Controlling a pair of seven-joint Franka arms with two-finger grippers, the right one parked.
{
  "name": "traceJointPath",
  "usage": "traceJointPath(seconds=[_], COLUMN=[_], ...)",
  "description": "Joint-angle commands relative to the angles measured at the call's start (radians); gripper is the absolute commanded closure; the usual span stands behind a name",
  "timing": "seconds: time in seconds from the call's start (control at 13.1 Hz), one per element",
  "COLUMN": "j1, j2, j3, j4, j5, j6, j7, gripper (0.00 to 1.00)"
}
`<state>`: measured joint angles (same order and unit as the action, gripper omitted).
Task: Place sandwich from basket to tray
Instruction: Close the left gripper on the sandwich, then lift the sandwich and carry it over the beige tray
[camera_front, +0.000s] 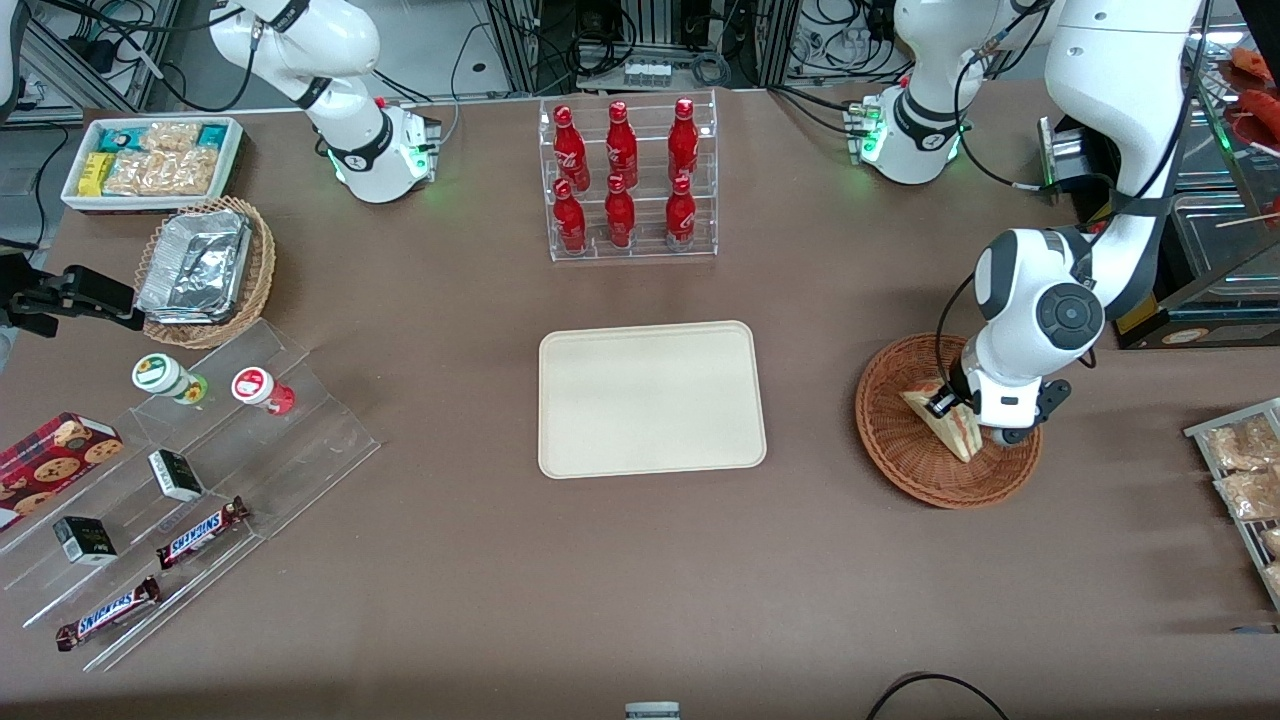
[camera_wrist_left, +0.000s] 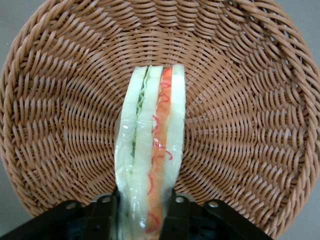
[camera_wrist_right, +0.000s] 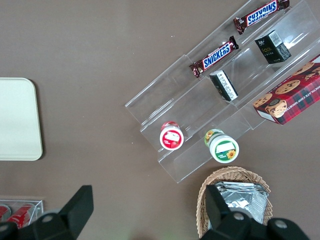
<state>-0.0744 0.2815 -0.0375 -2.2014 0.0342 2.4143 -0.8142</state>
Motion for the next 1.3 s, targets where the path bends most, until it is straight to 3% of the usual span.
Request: traceJointPath(seconds=[0.0,0.38,0.69,1.22], j1=[-0.010,-0.016,-0.141,-0.413], j2=[-0.039,-0.028,-0.002,0.312], j3=[0.001,-0.111,-0.156,-0.156], j4=[0.009,0.262,0.331,0.739], j5=[0.007,0.004,-0.002,-0.005], j6=[-0.062,-0.403,-0.429,-0.550], j7=[0.035,0.121,0.109,0.015], gripper=[1.00,1.00,1.00,1.00])
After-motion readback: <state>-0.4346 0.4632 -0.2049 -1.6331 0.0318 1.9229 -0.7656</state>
